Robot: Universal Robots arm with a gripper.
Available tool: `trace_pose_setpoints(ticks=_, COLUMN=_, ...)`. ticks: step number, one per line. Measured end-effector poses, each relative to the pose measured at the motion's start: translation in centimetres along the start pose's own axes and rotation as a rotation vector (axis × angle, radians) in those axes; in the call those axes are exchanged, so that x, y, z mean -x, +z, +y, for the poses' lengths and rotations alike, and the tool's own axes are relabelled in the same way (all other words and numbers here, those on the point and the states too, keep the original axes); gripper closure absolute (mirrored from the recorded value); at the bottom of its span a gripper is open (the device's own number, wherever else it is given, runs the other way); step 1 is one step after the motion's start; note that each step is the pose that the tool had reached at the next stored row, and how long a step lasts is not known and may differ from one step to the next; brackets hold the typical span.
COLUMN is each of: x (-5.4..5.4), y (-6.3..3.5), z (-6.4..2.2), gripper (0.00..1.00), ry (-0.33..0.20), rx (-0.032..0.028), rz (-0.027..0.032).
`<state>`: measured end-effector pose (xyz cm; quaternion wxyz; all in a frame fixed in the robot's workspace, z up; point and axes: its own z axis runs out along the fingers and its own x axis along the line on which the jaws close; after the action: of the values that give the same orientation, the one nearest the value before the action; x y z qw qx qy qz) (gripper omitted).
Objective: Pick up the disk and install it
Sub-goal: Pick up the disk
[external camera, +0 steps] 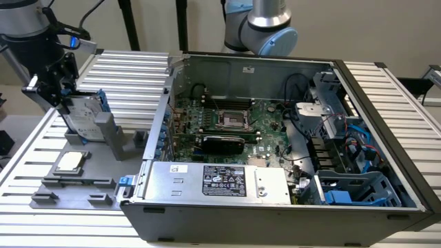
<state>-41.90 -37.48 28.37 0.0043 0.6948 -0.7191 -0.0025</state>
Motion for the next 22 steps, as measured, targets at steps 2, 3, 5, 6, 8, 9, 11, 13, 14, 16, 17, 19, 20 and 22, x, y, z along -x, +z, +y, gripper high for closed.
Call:
trace_pose_setpoints(ticks=2, x=0.00, y=0.00, z=0.02, gripper=0.46, ry=-0.004, rx=-0.0004, rz=0.0001)
trace_pose_setpoints(ticks=3, x=0.00, y=0.01, z=0.03, gripper=0.46, ry=-0.005, rx=-0.0009, rz=0.0000)
trace_pose_setpoints(ticks=5, x=0.00, y=0.02, z=0.04, gripper=0.48, ry=-0.008, rx=-0.0014, rz=0.0001)
trace_pose_setpoints(ticks=6, x=0.00, y=0.02, z=0.04, gripper=0.48, ry=-0.010, rx=-0.0016, rz=0.0000)
trace_pose_setpoints(ticks=8, x=0.00, y=0.02, z=0.04, gripper=0.55, ry=-0.012, rx=-0.0019, rz=0.0001)
trace_pose_setpoints(ticks=9, x=0.00, y=0.02, z=0.04, gripper=0.55, ry=-0.014, rx=-0.0021, rz=0.0001)
trace_pose_setpoints(ticks=11, x=-0.01, y=0.02, z=0.04, gripper=0.58, ry=-0.016, rx=-0.0022, rz=0.0002)
trace_pose_setpoints(ticks=13, x=-0.01, y=0.02, z=0.05, gripper=0.64, ry=-0.018, rx=-0.0022, rz=0.0002)
trace_pose_setpoints(ticks=14, x=-0.03, y=0.02, z=0.05, gripper=0.64, ry=-0.018, rx=-0.0022, rz=0.0001)
trace_pose_setpoints(ticks=16, x=-0.10, y=0.02, z=0.05, gripper=0.67, ry=-0.018, rx=-0.0021, rz=0.0001)
trace_pose_setpoints(ticks=17, x=-0.15, y=0.03, z=0.04, gripper=0.67, ry=-0.018, rx=-0.0023, rz=0.0000)
trace_pose_setpoints(ticks=19, x=-0.28, y=0.02, z=0.04, gripper=0.67, ry=-0.018, rx=-0.0022, rz=0.0002)
trace_pose_setpoints(ticks=20, x=-0.38, y=0.02, z=0.03, gripper=0.67, ry=-0.018, rx=-0.0021, rz=0.0002)
trace_pose_setpoints(ticks=22, x=-0.58, y=0.02, z=0.03, gripper=0.67, ry=-0.018, rx=-0.0023, rz=0.0001)
